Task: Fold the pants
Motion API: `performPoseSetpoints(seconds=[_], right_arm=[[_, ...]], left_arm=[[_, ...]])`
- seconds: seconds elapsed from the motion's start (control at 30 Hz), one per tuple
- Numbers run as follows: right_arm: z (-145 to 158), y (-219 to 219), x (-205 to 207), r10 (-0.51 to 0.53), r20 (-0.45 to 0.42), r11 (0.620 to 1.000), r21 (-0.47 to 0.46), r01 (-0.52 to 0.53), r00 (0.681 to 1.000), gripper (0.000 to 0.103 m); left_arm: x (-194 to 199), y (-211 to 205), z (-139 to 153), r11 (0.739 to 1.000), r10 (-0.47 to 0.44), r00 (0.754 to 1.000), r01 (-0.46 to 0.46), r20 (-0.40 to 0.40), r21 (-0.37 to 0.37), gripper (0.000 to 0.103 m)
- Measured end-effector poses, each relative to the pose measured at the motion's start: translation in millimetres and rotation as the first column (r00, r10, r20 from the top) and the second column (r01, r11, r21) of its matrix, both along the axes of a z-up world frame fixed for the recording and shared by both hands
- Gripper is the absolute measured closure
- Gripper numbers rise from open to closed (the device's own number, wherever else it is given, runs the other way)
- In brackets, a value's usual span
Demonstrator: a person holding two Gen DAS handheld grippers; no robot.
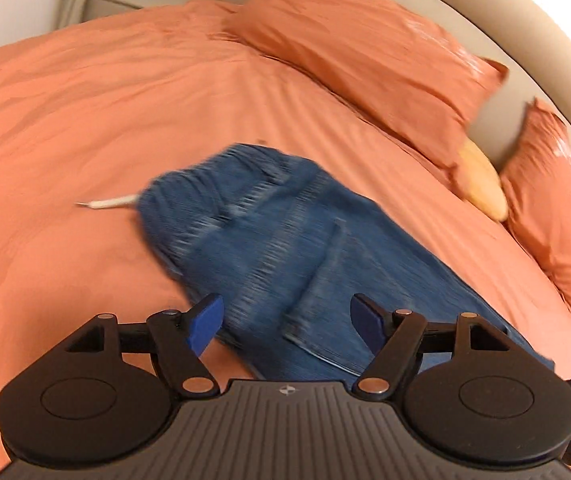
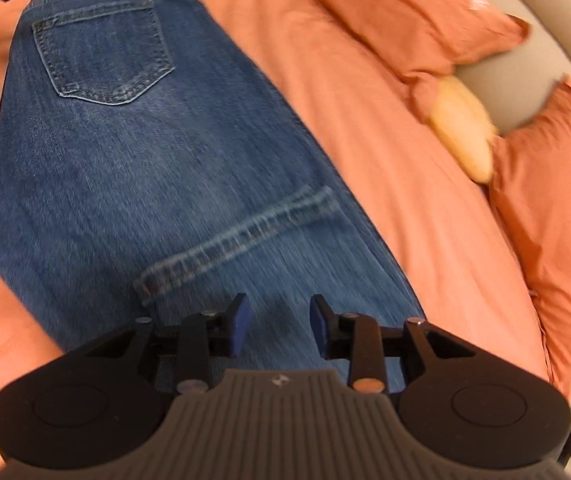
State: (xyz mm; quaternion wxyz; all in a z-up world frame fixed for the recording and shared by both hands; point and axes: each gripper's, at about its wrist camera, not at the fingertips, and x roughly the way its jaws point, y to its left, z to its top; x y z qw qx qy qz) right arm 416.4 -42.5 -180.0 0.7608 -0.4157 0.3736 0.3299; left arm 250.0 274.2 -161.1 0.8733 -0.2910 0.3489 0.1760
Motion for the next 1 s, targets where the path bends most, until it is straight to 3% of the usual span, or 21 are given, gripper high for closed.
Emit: performPoseSetpoints(seconds=[0.17, 0.4, 0.57, 0.7, 0.8, 0.83, 0.93, 1.0], right_arm=[[-16, 27, 21, 0.076, -0.087, 0.993, -0.081, -0.083, 0.993, 0.073], [-45, 45, 39, 0.132, -0.183, 0.974, -0.157, -0.162, 0.974, 0.071], [-45, 49, 56, 0.099, -0.270, 0.977, -0.158, -0.146, 0.958, 0.071], [-48, 54, 60, 0.094, -0.287, 0.975, -0.166, -0.146, 0.953, 0.071], [-50, 56, 65, 0.090, -0.297, 0.975, -0.167, -0.144, 0.951, 0.070], [-50, 56, 66, 0.085, -0.301, 0.976, -0.165, -0.140, 0.950, 0.070], [-49, 54, 72, 0.076, -0.311, 0.980, -0.151, -0.128, 0.947, 0.070], [-50, 51, 72, 0.073, -0.311, 0.982, -0.142, -0.122, 0.948, 0.070]], left_arm=[[-13, 42, -20, 0.988, 0.104, 0.994, -0.101, 0.021, -0.115, 0.018], [-25, 79, -58, 0.933, 0.241, 0.964, -0.200, 0.109, -0.298, 0.017], [-7, 99, -85, 0.897, 0.271, 0.954, -0.201, 0.130, -0.395, 0.017], [9, 110, -97, 0.893, 0.263, 0.947, -0.166, 0.185, -0.419, 0.016], [21, 114, -100, 0.912, 0.221, 0.959, -0.139, 0.178, -0.385, 0.030], [23, 114, -99, 0.918, 0.210, 0.962, -0.131, 0.177, -0.374, 0.042], [24, 116, -93, 0.920, 0.195, 0.967, -0.122, 0.166, -0.372, 0.063], [27, 112, -82, 0.936, 0.178, 0.972, -0.120, 0.152, -0.330, 0.070]])
